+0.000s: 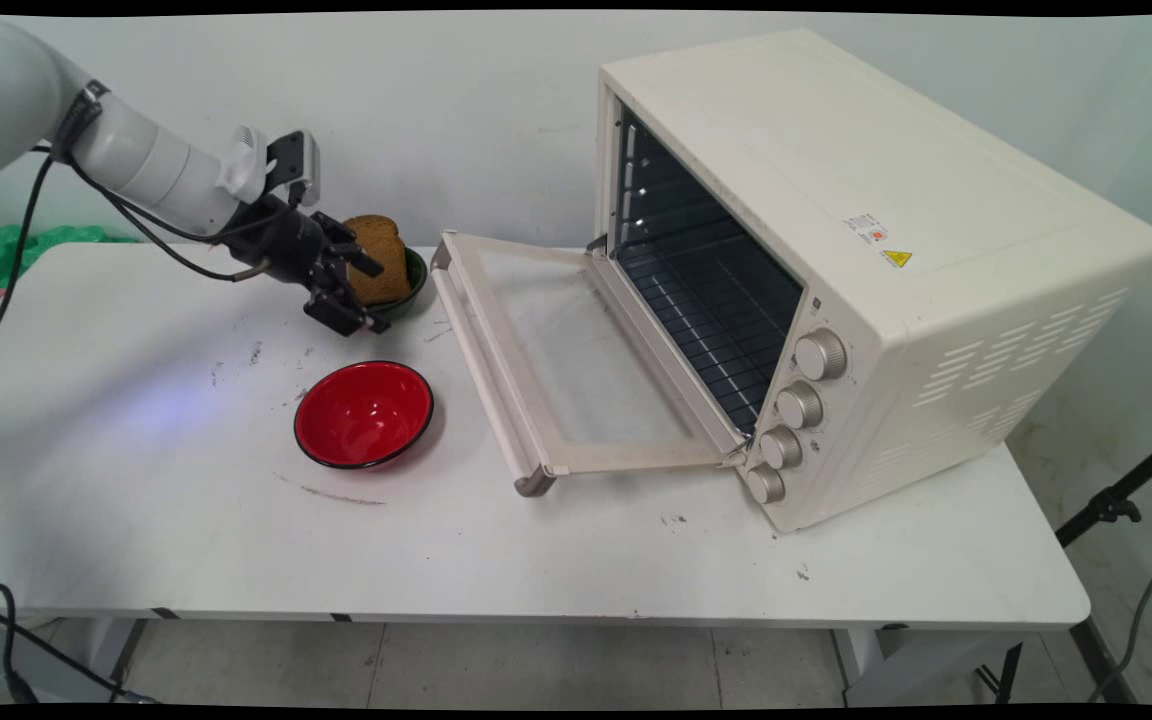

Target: Close the oven

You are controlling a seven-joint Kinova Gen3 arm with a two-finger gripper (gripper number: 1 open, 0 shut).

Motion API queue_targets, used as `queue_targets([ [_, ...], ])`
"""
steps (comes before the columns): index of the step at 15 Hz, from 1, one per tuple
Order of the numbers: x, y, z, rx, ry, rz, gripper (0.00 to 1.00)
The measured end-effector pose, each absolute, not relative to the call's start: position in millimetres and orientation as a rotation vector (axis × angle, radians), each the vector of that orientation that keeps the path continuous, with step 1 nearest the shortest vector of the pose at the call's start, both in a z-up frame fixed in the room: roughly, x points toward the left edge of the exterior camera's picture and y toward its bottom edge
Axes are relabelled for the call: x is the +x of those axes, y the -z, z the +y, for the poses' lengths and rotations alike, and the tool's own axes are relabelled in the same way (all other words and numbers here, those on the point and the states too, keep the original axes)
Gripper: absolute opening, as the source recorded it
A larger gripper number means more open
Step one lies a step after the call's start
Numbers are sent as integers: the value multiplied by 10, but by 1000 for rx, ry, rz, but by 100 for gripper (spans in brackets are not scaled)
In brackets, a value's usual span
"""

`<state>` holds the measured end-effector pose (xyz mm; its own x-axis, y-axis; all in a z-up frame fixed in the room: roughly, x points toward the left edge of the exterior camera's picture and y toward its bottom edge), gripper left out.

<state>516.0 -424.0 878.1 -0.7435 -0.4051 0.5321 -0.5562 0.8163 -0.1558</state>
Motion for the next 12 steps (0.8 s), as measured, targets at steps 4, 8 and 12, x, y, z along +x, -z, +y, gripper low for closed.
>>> queue_targets([
  [4,4932,-8808,-4078,765,-369,-2476,100],
  [8,4743,-8736,-4008,814,-334,-2434,0],
  [12,4582,-8605,-3997,848,-319,-2400,0],
])
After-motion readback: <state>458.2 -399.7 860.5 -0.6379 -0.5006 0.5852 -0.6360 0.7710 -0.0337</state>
